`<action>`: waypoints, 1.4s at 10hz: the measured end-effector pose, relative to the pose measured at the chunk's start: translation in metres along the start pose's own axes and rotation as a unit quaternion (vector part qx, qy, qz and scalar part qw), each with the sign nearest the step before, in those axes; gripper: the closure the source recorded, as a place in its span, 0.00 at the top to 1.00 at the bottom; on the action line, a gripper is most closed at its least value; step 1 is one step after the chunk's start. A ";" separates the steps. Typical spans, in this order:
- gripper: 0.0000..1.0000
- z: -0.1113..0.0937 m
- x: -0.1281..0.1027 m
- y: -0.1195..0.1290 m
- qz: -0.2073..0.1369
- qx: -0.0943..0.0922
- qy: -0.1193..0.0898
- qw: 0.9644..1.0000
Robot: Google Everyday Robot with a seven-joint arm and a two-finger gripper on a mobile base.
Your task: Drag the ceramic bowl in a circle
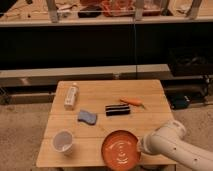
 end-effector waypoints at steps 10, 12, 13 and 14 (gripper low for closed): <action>0.00 0.011 0.124 0.046 0.066 0.022 0.037 0.997; 0.00 -0.010 0.102 0.074 0.097 0.011 0.050 0.994; 0.00 -0.018 0.088 0.085 0.109 0.006 0.052 0.993; 0.00 -0.027 0.063 0.100 0.124 0.000 0.053 0.991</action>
